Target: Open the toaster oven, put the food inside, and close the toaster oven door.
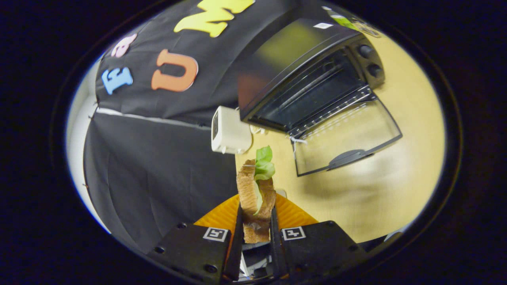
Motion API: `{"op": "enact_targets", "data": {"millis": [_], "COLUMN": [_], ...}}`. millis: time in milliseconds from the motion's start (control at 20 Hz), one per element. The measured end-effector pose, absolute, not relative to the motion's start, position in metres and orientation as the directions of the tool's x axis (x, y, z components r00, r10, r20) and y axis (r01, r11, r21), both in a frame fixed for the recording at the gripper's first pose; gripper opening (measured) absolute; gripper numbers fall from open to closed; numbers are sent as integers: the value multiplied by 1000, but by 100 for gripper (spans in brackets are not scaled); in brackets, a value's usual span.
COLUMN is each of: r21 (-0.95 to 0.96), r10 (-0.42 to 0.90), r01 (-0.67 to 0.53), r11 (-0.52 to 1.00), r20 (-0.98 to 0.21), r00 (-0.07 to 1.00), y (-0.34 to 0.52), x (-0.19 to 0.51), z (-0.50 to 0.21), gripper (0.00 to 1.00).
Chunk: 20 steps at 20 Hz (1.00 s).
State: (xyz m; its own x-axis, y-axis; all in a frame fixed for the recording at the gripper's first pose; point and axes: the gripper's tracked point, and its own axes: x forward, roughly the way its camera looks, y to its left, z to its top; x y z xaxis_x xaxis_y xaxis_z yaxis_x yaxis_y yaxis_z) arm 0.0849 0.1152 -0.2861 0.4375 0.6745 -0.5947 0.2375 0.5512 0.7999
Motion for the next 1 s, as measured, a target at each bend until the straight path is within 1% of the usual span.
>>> {"op": "enact_targets", "data": {"millis": [150,200,250,400,500,700,750,800,900,1000], "r21": [840,852,862,890,913,935,945,948,937,949], "r10": [605,582,560,500,456,388,366,352,317,259], "r01": [310,322,331,320,293,296,278,269,293,274], "r11": [445,412,383,324,283,196,173,167,190,156], "r20": [-537,-518,-502,-448,-397,-351,-324,-312,-341,-307], "r00": [587,626,659,741,796,852,873,882,885,916], "y": [72,61,52,31,33,45,47,51,60,68], "x": [115,126,127,128,128,134,136,139,137,148], "z": [-287,-291,-280,-270,-269,-275,-274,-277,-287,-282], "gripper": [36,36,36,36,36,36,36,36,36,38]}}
